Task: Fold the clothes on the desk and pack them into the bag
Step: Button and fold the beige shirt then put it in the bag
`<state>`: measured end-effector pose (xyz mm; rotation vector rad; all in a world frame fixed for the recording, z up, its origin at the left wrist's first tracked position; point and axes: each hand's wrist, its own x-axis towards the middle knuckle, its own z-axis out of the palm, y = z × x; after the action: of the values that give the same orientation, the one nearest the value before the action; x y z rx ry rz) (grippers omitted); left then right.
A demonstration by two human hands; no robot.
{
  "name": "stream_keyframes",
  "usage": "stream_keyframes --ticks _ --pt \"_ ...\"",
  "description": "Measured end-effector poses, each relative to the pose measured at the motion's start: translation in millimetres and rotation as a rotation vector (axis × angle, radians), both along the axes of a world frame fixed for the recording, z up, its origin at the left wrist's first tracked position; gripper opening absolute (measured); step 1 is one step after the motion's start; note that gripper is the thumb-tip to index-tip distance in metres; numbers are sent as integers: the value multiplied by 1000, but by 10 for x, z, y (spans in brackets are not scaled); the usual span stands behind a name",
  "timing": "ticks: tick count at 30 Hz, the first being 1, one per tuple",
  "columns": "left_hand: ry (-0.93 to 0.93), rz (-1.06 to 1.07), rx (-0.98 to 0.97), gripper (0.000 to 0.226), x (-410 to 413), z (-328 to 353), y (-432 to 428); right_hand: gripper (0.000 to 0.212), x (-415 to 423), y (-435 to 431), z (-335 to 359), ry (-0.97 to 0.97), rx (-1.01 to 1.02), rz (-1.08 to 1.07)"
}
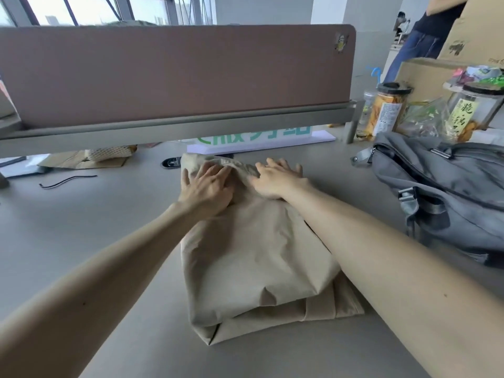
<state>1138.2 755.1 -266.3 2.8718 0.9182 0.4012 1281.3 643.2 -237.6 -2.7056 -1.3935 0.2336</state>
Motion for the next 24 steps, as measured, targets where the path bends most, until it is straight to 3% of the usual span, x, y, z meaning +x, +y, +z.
stream_keyframes --ticks 4,8,10,13,19,24 --pt "8 40 -2 66 20 -282 32 63 86 -7 -496 -2 90 17" --pt "-160 95 -39 63 -8 -304 146 66 220 23 -680 -14 157 46" --pt "-87 115 -23 61 17 -334 226 66 232 31 -683 -8 176 44" --pt "116 169 -113 77 65 -359 297 65 201 -7 -666 2 184 36" --pt "157 153 -157 86 1 -234 208 64 116 -63 -525 15 148 14" --pt "135 72 -316 88 -344 -61 -102 76 79 -206 -203 108 -96 55"
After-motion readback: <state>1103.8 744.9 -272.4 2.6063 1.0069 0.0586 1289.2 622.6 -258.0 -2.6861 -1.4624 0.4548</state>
